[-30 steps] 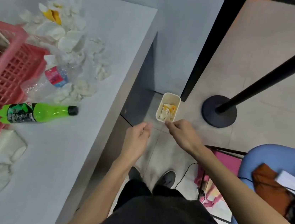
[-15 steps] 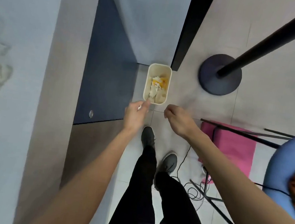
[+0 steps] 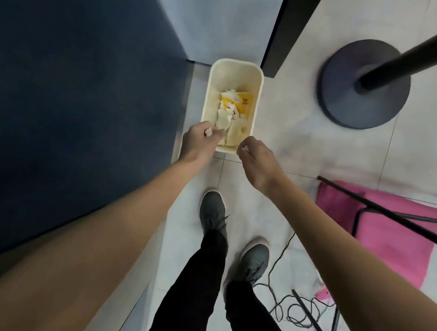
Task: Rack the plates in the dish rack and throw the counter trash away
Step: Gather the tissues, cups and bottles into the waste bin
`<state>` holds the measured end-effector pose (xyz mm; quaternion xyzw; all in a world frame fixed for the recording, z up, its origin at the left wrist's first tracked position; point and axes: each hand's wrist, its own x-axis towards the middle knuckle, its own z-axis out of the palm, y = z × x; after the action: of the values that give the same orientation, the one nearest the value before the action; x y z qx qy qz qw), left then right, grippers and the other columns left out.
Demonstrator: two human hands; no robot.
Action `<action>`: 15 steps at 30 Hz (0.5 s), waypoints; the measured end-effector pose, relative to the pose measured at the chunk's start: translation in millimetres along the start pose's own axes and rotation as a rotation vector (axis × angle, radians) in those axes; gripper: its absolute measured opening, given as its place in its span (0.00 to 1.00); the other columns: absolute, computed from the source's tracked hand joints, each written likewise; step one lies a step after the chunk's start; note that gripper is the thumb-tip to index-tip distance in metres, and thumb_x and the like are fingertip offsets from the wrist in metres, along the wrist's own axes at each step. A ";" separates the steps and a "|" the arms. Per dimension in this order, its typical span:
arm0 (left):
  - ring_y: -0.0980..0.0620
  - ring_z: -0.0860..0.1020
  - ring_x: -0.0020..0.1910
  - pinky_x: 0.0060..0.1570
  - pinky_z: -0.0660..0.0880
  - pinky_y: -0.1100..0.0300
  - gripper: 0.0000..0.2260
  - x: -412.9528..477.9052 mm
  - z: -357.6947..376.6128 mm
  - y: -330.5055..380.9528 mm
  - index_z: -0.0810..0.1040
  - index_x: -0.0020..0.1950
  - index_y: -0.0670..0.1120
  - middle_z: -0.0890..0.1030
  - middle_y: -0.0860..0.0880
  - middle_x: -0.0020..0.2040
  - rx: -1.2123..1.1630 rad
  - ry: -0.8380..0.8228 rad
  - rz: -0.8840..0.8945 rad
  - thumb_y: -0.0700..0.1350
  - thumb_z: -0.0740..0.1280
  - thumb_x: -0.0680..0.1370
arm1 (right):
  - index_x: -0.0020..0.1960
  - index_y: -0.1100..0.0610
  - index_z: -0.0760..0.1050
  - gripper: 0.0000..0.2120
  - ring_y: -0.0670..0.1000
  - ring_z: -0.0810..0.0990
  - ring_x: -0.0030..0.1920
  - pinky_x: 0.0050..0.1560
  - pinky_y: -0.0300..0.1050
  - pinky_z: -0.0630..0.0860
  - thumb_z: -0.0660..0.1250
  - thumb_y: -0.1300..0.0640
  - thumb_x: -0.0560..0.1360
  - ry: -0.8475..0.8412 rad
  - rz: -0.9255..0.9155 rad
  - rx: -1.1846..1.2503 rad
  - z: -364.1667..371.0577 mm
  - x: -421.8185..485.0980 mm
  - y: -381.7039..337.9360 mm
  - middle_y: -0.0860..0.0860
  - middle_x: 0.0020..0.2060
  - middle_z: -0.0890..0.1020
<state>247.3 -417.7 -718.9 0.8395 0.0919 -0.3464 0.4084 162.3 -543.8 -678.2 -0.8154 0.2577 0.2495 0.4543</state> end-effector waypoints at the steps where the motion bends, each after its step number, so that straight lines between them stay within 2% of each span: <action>1: 0.48 0.73 0.36 0.35 0.69 0.58 0.15 13.2 5.1 -2.2 0.74 0.44 0.36 0.76 0.44 0.37 0.010 -0.007 -0.010 0.49 0.69 0.76 | 0.56 0.63 0.73 0.11 0.59 0.74 0.52 0.43 0.42 0.62 0.54 0.59 0.81 0.009 -0.006 0.003 2.5 10.8 6.4 0.61 0.52 0.76; 3: 0.48 0.78 0.39 0.33 0.73 0.59 0.09 36.9 14.6 -5.9 0.76 0.47 0.39 0.80 0.44 0.42 0.038 -0.015 -0.024 0.45 0.68 0.77 | 0.56 0.62 0.73 0.11 0.58 0.74 0.51 0.44 0.42 0.63 0.54 0.59 0.81 0.023 -0.004 0.008 7.8 30.0 17.9 0.60 0.52 0.76; 5: 0.46 0.80 0.45 0.35 0.78 0.58 0.02 53.8 25.1 -6.7 0.78 0.46 0.44 0.81 0.45 0.47 0.037 -0.018 -0.009 0.42 0.67 0.77 | 0.57 0.62 0.73 0.11 0.58 0.74 0.52 0.44 0.42 0.63 0.54 0.58 0.81 0.028 0.003 0.002 10.9 45.0 29.6 0.60 0.52 0.76; 7: 0.49 0.79 0.48 0.38 0.78 0.65 0.03 62.1 29.7 -5.6 0.79 0.47 0.48 0.80 0.49 0.52 0.064 -0.031 -0.011 0.41 0.67 0.77 | 0.57 0.61 0.73 0.11 0.58 0.74 0.51 0.44 0.43 0.63 0.54 0.58 0.82 0.030 0.017 -0.005 11.9 52.7 35.9 0.60 0.52 0.76; 8: 0.52 0.77 0.49 0.36 0.74 0.69 0.04 63.5 29.4 -5.2 0.79 0.51 0.49 0.79 0.51 0.55 0.077 -0.049 -0.015 0.43 0.67 0.78 | 0.57 0.61 0.73 0.11 0.58 0.74 0.51 0.44 0.43 0.63 0.55 0.58 0.82 0.029 0.014 -0.012 12.4 54.9 37.3 0.59 0.52 0.76; 9: 0.54 0.76 0.51 0.35 0.71 0.70 0.06 64.2 28.7 -5.3 0.78 0.56 0.49 0.77 0.52 0.58 0.069 -0.068 -0.022 0.45 0.67 0.79 | 0.58 0.61 0.73 0.11 0.58 0.74 0.51 0.45 0.43 0.63 0.55 0.58 0.81 0.023 0.006 -0.024 12.8 56.2 38.2 0.59 0.52 0.75; 11: 0.54 0.73 0.55 0.41 0.69 0.66 0.11 64.8 28.1 -9.4 0.76 0.62 0.48 0.75 0.52 0.62 0.005 -0.094 -0.056 0.49 0.65 0.81 | 0.58 0.60 0.72 0.10 0.58 0.73 0.51 0.46 0.43 0.63 0.56 0.59 0.80 0.004 0.006 -0.040 13.0 55.9 41.4 0.59 0.53 0.75; 15: 0.58 0.73 0.53 0.45 0.67 0.65 0.11 59.4 19.7 -21.9 0.76 0.62 0.49 0.74 0.53 0.62 -0.067 -0.088 -0.084 0.49 0.65 0.81 | 0.58 0.59 0.72 0.11 0.57 0.72 0.52 0.47 0.42 0.63 0.56 0.63 0.78 -0.018 0.004 -0.061 10.9 54.2 39.3 0.59 0.54 0.75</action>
<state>271.9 -425.8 -780.0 0.8046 0.1205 -0.3967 0.4251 175.3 -562.7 -742.1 -0.8261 0.2476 0.2656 0.4310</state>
